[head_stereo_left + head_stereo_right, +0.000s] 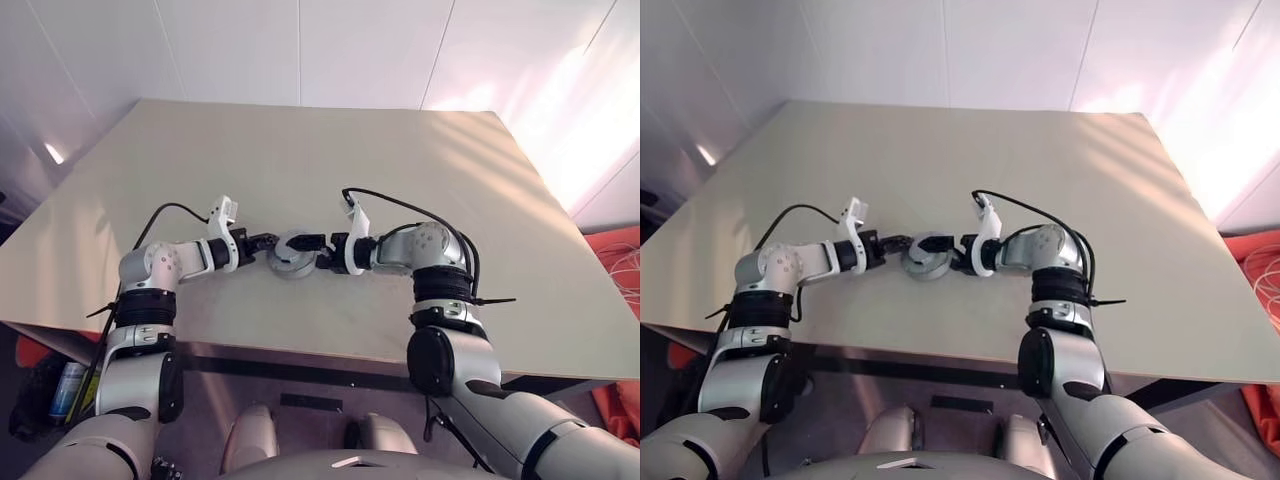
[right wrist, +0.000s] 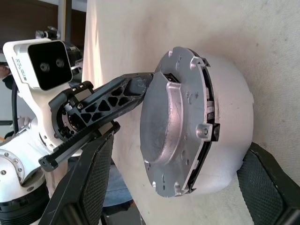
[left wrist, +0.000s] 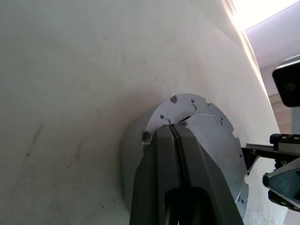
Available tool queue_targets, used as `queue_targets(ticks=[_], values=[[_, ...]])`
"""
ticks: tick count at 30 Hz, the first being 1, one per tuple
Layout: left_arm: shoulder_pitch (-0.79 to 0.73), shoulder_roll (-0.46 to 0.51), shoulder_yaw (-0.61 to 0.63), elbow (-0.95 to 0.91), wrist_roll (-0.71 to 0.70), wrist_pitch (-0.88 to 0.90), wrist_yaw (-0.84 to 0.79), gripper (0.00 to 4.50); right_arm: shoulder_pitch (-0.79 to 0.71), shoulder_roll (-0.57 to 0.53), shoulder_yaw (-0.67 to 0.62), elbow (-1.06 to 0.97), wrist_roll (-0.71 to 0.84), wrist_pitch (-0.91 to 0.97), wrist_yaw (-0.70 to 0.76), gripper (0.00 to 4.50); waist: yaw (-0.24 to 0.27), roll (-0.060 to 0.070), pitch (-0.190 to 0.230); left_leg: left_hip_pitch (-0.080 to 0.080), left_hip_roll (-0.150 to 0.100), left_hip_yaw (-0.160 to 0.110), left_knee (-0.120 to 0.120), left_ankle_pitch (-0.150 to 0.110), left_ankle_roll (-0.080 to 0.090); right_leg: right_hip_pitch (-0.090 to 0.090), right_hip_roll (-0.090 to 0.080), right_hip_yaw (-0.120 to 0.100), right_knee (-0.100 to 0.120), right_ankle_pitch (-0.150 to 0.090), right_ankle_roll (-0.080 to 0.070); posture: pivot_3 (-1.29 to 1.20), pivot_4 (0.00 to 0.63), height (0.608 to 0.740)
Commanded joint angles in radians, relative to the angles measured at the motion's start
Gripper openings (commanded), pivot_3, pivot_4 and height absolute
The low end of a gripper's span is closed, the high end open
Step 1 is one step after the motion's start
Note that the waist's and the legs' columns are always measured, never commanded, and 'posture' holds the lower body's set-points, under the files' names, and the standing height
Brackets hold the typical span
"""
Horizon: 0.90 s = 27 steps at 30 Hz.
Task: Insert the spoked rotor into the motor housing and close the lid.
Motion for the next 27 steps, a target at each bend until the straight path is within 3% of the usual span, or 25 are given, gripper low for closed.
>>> queue_targets(ticks=[1, 22, 27], values=[[-0.018, 0.004, 0.003, -0.019, -0.004, -0.009, -0.005, 0.00, -0.052, 0.022, -0.026, 0.000, 0.064, -0.012, -0.001, 4.47, 0.000, 0.000, 0.000, 0.000, 0.000, 0.000, 0.000, 0.000, 0.000, 0.000, 0.000, 0.000, 0.000, 0.000, 0.000, 0.00, 0.000, 0.740], [-0.030, 0.006, 0.014, -0.002, 0.010, -0.025, -0.010, 0.00, -0.059, 0.077, 0.017, 0.036, 0.076, -0.085, -0.033, 4.47, 0.000, 0.000, 0.000, 0.000, 0.000, 0.000, 0.000, 0.000, 0.000, 0.000, 0.000, 0.000, 0.000, 0.000, 0.000, 0.00, 0.000, 0.740], [-0.029, 0.007, 0.016, -0.003, 0.011, -0.029, -0.010, 0.00, -0.063, 0.071, 0.027, 0.069, 0.073, -0.123, -0.051, 3.24, 0.000, 0.000, 0.000, -0.001, 0.000, 0.000, 0.000, 0.000, 0.000, -0.001, 0.000, 0.000, 0.000, 0.000, 0.000, 0.00, 0.000, 0.740]])
